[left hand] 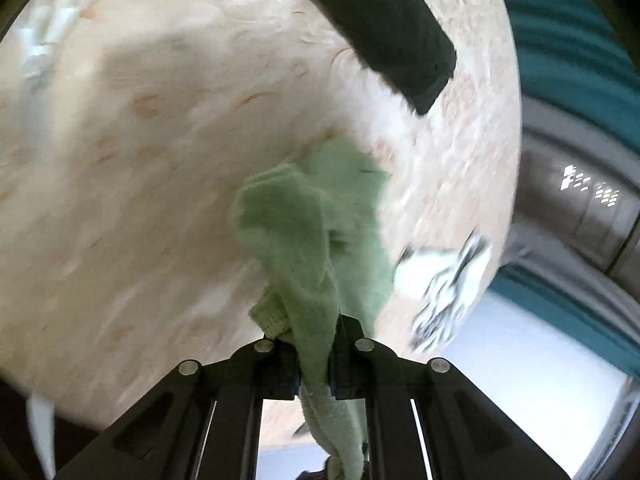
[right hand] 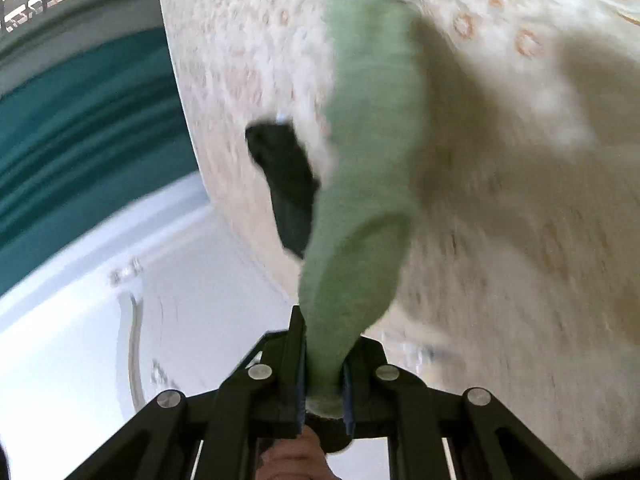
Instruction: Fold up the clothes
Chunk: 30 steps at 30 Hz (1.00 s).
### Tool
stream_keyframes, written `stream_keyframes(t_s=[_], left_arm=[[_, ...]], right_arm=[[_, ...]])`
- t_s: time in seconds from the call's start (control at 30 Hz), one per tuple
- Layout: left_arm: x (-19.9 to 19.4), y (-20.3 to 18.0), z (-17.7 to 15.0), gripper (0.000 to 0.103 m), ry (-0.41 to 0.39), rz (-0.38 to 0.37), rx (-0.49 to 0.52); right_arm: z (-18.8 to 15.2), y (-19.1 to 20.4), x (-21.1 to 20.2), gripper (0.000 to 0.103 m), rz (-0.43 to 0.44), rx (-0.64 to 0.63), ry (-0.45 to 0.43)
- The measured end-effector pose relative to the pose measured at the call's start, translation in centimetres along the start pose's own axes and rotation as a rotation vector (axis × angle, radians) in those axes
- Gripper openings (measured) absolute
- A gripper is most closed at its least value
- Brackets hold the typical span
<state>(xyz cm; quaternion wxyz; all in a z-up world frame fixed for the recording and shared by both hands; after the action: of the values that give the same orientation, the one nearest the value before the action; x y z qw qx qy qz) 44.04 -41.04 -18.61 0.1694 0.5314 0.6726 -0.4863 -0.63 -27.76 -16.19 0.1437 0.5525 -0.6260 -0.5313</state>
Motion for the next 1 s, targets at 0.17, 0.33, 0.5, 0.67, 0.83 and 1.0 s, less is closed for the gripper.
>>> stream_keyframes(t_s=[0.17, 0.33, 0.5, 0.67, 0.83, 1.0], left_arm=[[-0.5, -3.0, -2.5, 0.009, 0.057, -0.037, 0.061], [4.6, -15.8, -7.6, 0.009, 0.094, -0.199, 0.264], [1.3, -23.7, -11.2, 0.009, 0.066, -0.408, 0.483], [4.8, -21.0, -10.9, 0.009, 0.058, -0.327, 0.448], [10.5, -8.4, -7.1, 0.009, -0.022, -0.046, 0.373], [9.6, 7.3, -5.6, 0.009, -0.044, 0.247, 0.162]], right_arm=[[1.5, 3.3, -4.0, 0.011, 0.015, -0.042, -0.111], [7.0, 11.4, -6.0, 0.011, 0.127, -0.226, -0.271], [8.1, 19.5, -7.3, 0.011, 0.236, -0.446, -0.353], [8.1, 16.4, -6.6, 0.011, 0.153, -0.432, -0.322], [6.4, 4.2, -2.0, 0.011, -0.079, -0.258, -0.230], [-1.4, -10.3, 2.4, 0.011, -0.306, 0.055, -0.027]])
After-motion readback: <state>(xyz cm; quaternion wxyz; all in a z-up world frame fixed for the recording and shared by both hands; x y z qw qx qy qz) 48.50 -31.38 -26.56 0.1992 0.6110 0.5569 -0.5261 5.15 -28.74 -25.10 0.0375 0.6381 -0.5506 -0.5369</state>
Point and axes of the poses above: each gripper's, at about its wrist camera, not at the fingertips, and x roughly the way its jaws point, y to its left, z to its top, the point moved 2 cm from there along x, roughly the way its jaws point, and after that the axes turned 5 degrees about -x, right-handed, at the moved point
